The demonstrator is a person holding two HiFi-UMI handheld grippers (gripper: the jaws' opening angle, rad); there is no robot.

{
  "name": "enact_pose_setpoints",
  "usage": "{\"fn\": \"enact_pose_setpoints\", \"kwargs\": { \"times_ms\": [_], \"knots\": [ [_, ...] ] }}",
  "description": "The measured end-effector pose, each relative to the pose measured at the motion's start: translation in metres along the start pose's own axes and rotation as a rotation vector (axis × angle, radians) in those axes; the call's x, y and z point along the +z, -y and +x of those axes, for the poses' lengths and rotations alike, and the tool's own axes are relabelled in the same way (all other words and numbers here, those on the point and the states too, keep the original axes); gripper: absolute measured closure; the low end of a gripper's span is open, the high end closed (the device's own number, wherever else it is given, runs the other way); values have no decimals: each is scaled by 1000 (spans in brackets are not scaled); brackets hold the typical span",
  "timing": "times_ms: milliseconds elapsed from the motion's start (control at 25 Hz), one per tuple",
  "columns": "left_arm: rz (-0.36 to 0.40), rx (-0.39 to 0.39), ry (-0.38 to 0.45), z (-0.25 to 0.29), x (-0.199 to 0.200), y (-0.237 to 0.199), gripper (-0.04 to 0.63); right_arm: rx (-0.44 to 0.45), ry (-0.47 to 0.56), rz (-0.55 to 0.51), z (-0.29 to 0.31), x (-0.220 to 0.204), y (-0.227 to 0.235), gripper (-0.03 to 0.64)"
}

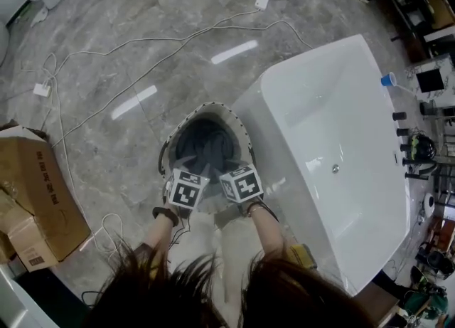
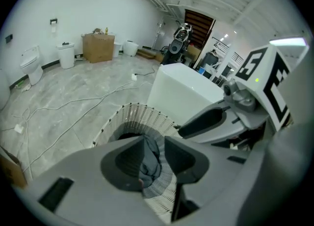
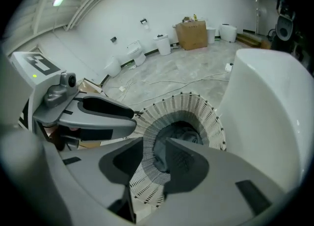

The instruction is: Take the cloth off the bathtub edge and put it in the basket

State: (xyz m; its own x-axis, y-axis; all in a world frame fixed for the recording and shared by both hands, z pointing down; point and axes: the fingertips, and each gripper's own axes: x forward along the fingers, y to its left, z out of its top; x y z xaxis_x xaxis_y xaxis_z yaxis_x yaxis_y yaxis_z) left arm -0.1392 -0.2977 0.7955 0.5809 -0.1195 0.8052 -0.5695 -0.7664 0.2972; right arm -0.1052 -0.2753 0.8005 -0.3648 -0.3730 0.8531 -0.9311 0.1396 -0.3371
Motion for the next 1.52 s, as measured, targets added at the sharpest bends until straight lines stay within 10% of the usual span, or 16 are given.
{"fn": "enact_pose_setpoints", "kwargs": {
  "times_ms": [680,1520],
  "knots": [
    [16,80,414,-193,147,36,485,97,364,-114,-180,111,-99,465],
    [214,-65,1004,-457,258,173,524,107,958,-376,-457,197,-202,549]
  ]
}}
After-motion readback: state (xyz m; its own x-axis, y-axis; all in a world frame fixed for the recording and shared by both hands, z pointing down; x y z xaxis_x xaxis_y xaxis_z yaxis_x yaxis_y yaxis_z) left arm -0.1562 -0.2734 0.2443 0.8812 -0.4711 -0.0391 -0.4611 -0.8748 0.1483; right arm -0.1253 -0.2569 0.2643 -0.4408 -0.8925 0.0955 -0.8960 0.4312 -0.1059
